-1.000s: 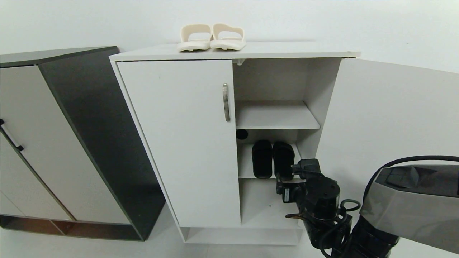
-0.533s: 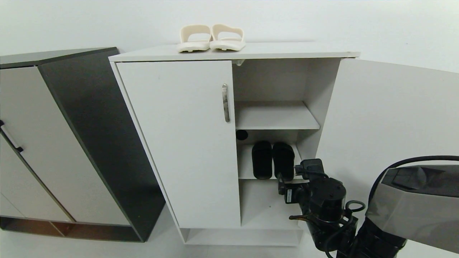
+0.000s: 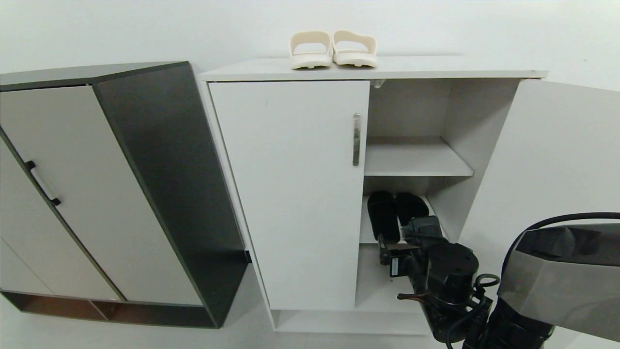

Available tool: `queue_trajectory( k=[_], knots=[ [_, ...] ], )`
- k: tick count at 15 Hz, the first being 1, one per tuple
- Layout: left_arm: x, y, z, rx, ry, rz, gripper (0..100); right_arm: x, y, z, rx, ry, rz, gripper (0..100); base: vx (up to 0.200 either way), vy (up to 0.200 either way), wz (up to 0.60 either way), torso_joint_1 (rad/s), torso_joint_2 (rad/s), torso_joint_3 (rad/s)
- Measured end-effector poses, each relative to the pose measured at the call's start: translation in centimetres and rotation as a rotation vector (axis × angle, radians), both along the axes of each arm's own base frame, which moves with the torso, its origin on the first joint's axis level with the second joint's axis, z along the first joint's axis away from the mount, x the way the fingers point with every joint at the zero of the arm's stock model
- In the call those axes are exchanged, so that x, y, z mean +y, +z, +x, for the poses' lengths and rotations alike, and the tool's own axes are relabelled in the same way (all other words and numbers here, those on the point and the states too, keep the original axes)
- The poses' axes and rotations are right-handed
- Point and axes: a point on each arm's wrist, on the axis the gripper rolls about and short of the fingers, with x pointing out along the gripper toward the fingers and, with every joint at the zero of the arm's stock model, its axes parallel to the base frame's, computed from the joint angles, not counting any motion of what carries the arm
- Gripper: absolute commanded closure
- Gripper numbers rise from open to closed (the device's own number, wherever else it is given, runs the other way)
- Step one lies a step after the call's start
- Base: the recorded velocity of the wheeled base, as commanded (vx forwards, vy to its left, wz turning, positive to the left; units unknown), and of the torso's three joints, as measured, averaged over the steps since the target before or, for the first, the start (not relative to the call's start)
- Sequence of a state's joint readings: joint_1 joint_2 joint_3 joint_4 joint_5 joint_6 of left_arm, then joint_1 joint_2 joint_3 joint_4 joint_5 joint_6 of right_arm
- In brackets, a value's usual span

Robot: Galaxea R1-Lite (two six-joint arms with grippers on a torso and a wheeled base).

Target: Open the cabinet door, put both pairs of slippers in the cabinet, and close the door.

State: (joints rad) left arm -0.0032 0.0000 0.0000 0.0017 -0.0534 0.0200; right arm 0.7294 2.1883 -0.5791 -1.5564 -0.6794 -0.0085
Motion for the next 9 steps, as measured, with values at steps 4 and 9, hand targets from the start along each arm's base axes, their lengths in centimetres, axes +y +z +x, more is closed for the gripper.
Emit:
queue_trajectory(
  k=[4, 9],
  knots=[
    [0.0, 0.0, 0.0, 0.000, -0.001, 0.000, 100, -0.4, -0.2, -0.6, 0.035, 0.083, -0.025, 0, 0.000, 0.050, 0.00, 0.001, 0.00, 0.001],
    [0.0, 0.0, 0.0, 0.000, -0.001, 0.000, 100, -0.8, 0.5, -1.2, 0.072, 0.116, -0.049, 0, 0.000, 0.000, 0.00, 0.000, 0.00, 0.000]
  ],
)
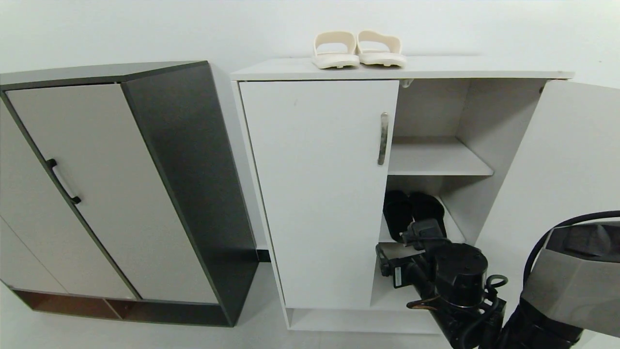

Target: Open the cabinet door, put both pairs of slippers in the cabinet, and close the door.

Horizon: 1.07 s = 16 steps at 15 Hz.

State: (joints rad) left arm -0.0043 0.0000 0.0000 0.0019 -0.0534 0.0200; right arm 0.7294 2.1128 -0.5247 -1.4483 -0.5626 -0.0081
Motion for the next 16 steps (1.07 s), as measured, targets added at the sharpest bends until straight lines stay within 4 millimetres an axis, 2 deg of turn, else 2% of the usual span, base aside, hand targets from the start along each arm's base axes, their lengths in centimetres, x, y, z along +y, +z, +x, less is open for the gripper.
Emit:
queue_trajectory(
  k=[8, 11, 16],
  knots=[
    [0.0, 0.0, 0.0, 0.000, 0.001, -0.001, 100, 0.2, 1.1, -0.1, -0.051, 0.003, 0.043, 0, 0.000, 0.000, 0.00, 0.000, -0.01, -0.008],
    [0.0, 0.0, 0.0, -0.001, 0.001, -0.002, 100, 0.3, 1.2, -0.2, -0.062, 0.011, 0.035, 0, 0.000, 0.000, 0.00, 0.007, -0.18, -0.297],
    [0.0, 0.0, 0.0, -0.001, 0.001, -0.002, 100, 0.4, 1.2, -0.4, -0.059, 0.014, 0.031, 0, 0.000, 0.000, 0.00, 0.068, -0.49, -0.360]
  ],
)
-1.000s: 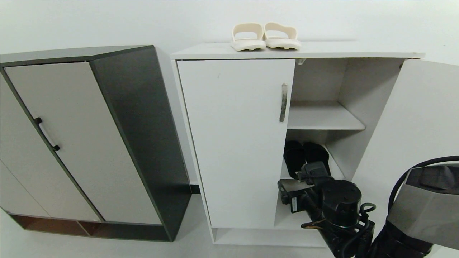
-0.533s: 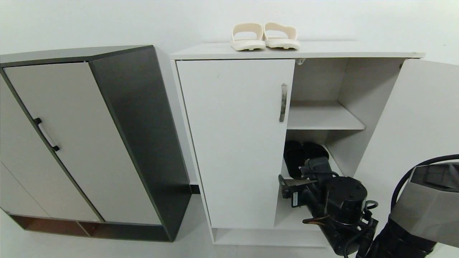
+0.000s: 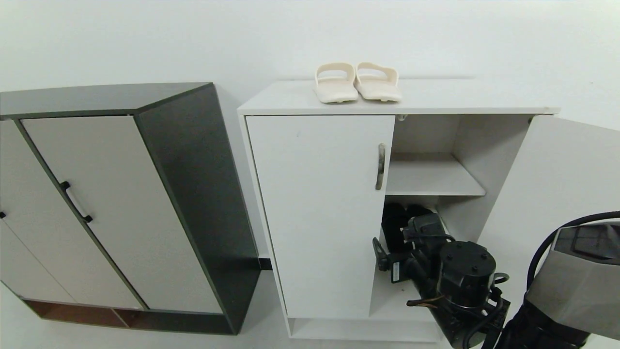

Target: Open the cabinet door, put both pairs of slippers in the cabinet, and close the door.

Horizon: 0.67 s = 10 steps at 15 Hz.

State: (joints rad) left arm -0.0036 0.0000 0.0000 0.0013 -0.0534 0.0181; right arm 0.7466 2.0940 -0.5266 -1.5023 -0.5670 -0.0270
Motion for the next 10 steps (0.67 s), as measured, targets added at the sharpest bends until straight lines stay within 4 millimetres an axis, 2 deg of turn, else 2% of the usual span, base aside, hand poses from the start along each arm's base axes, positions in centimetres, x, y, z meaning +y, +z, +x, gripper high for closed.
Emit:
queue_trajectory(
  k=[10],
  knots=[
    [0.00, 0.00, 0.00, 0.000, 0.000, 0.000, 100, -0.18, 0.06, -0.25, 0.000, 0.001, -0.001, 0, 0.000, 0.000, 0.00, 0.150, -0.47, -0.325]
  ],
)
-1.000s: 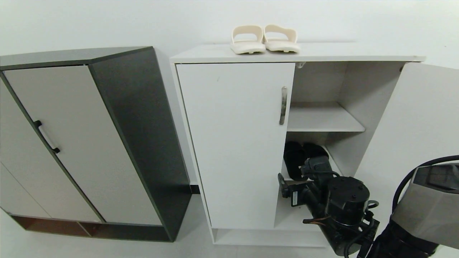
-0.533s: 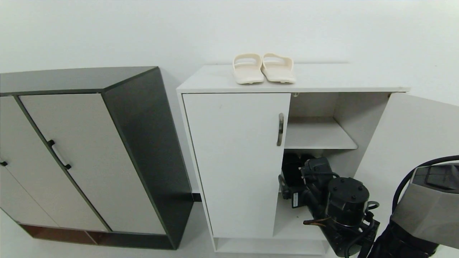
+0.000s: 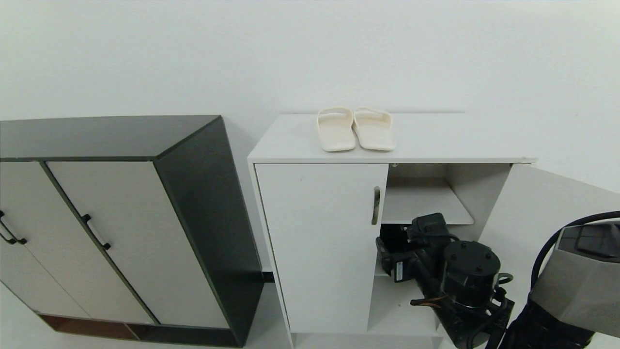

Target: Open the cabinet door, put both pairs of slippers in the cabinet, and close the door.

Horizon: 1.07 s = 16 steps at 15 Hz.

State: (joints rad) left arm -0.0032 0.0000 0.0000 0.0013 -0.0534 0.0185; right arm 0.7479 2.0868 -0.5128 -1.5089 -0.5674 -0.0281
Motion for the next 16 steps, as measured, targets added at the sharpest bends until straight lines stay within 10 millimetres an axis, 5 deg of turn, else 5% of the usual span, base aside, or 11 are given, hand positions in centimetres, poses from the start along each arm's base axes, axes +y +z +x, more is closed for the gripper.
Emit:
queue_trajectory(
  k=[16],
  knots=[
    [0.00, 0.01, 0.01, 0.000, 0.000, 0.000, 100, 0.12, 0.25, -0.17, -0.042, 0.072, -0.018, 0, 0.000, 0.000, 0.00, 0.200, -0.48, -0.281]
  ],
)
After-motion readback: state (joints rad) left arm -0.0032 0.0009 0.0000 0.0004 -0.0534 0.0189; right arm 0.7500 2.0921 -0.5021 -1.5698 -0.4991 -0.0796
